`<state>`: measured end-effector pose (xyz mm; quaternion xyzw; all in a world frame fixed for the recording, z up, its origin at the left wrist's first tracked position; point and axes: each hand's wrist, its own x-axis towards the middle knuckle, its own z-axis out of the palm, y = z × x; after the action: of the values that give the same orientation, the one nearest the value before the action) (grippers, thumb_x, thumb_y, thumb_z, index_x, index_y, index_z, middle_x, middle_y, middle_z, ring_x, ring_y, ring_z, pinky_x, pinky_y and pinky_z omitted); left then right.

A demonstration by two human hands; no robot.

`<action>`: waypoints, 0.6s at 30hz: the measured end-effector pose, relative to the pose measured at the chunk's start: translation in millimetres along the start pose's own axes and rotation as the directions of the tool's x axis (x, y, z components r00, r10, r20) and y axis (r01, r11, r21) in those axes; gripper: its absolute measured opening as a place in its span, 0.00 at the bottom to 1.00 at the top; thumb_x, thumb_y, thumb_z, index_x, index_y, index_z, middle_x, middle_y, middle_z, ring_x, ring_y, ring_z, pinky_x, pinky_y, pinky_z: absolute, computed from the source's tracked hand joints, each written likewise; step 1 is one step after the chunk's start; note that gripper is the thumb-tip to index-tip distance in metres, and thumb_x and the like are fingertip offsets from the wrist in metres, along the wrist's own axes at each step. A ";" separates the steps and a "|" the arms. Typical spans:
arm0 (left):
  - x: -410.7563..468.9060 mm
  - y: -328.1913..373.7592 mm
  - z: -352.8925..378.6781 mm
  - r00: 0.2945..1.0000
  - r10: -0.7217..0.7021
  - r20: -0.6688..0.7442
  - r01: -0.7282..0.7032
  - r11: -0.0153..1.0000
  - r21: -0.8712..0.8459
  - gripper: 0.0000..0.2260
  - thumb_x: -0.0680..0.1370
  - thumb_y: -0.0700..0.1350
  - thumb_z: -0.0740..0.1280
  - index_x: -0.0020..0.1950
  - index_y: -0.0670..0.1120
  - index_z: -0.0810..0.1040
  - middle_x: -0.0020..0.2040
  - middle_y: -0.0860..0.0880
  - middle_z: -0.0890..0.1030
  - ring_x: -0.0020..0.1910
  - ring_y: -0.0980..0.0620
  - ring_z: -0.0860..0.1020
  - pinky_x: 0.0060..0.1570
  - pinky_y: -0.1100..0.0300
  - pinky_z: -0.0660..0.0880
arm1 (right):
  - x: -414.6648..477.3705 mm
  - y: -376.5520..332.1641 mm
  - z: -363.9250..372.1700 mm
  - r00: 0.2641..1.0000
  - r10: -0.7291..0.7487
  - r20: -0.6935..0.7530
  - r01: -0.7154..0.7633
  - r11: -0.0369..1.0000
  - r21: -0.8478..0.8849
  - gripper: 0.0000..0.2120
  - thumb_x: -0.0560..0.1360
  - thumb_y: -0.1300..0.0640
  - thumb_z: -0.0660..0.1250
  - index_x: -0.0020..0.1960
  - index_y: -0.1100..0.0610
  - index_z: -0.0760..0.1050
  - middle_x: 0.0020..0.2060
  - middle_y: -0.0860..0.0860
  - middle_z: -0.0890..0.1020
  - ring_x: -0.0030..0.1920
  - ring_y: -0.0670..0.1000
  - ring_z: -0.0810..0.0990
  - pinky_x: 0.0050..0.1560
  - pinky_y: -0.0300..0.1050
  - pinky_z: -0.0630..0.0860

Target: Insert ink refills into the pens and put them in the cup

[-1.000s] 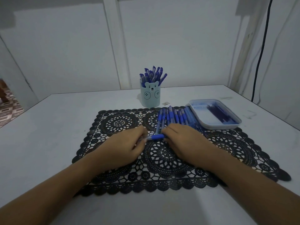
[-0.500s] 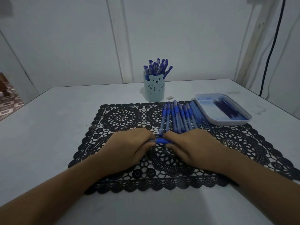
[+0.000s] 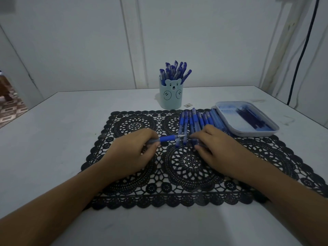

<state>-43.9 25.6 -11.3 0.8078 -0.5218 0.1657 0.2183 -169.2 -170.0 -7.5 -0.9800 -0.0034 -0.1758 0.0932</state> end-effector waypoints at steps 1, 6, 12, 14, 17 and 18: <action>-0.2 0.2 0.3 1.000 0.022 -0.007 -0.022 1.000 0.000 0.06 0.76 0.54 0.57 0.46 0.55 0.71 0.34 0.61 0.71 0.37 0.66 0.71 0.29 0.72 0.64 | 0.2 0.2 0.8 1.000 -0.004 0.018 0.004 1.000 -0.014 0.18 0.78 0.51 0.57 0.67 0.52 0.67 0.51 0.48 0.70 0.51 0.46 0.69 0.51 0.35 0.64; -1.5 5.5 -1.1 0.994 0.107 -0.034 -0.108 0.994 -0.023 0.10 0.76 0.51 0.57 0.48 0.49 0.75 0.36 0.58 0.74 0.30 0.61 0.69 0.27 0.72 0.64 | 1.2 -7.5 -8.1 0.987 0.098 -0.124 -0.067 0.970 0.233 0.15 0.79 0.50 0.54 0.55 0.55 0.76 0.43 0.48 0.76 0.45 0.46 0.72 0.45 0.36 0.65; -3.5 9.4 2.0 0.982 0.185 -0.027 -0.186 0.981 -0.045 0.11 0.78 0.49 0.58 0.51 0.47 0.76 0.40 0.56 0.77 0.34 0.62 0.70 0.33 0.71 0.66 | -1.5 -17.1 -8.5 0.989 0.144 0.027 -0.137 0.841 0.523 0.16 0.75 0.44 0.57 0.31 0.48 0.70 0.22 0.42 0.71 0.25 0.42 0.67 0.28 0.34 0.66; -2.3 9.2 0.9 0.980 0.196 -0.018 -0.197 0.975 -0.101 0.11 0.78 0.48 0.58 0.52 0.46 0.77 0.41 0.58 0.77 0.35 0.64 0.69 0.35 0.75 0.65 | -1.0 -14.7 -8.5 0.991 0.136 0.019 -0.124 0.835 0.536 0.14 0.75 0.47 0.59 0.32 0.48 0.71 0.22 0.41 0.71 0.26 0.42 0.68 0.28 0.34 0.65; -0.5 9.1 0.0 0.984 0.181 -0.007 -0.178 0.962 -0.207 0.12 0.79 0.48 0.56 0.50 0.46 0.78 0.35 0.62 0.72 0.31 0.65 0.69 0.33 0.76 0.63 | -1.3 -12.4 -13.8 0.996 0.086 0.010 -0.077 0.829 0.553 0.05 0.74 0.51 0.64 0.39 0.46 0.73 0.29 0.43 0.74 0.32 0.41 0.70 0.34 0.33 0.67; -0.2 9.3 0.5 0.986 0.168 -0.002 -0.164 0.960 -0.227 0.12 0.79 0.48 0.56 0.49 0.46 0.78 0.33 0.61 0.71 0.30 0.64 0.69 0.31 0.75 0.63 | -1.7 -11.8 -14.5 0.998 0.056 0.013 -0.054 0.834 0.549 0.04 0.74 0.53 0.65 0.42 0.45 0.73 0.32 0.44 0.75 0.34 0.40 0.71 0.35 0.31 0.68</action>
<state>-52.5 22.2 -10.2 0.7323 -0.6052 0.1158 0.2898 -176.3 -161.0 7.4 -0.9116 -0.0253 -0.1665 0.3751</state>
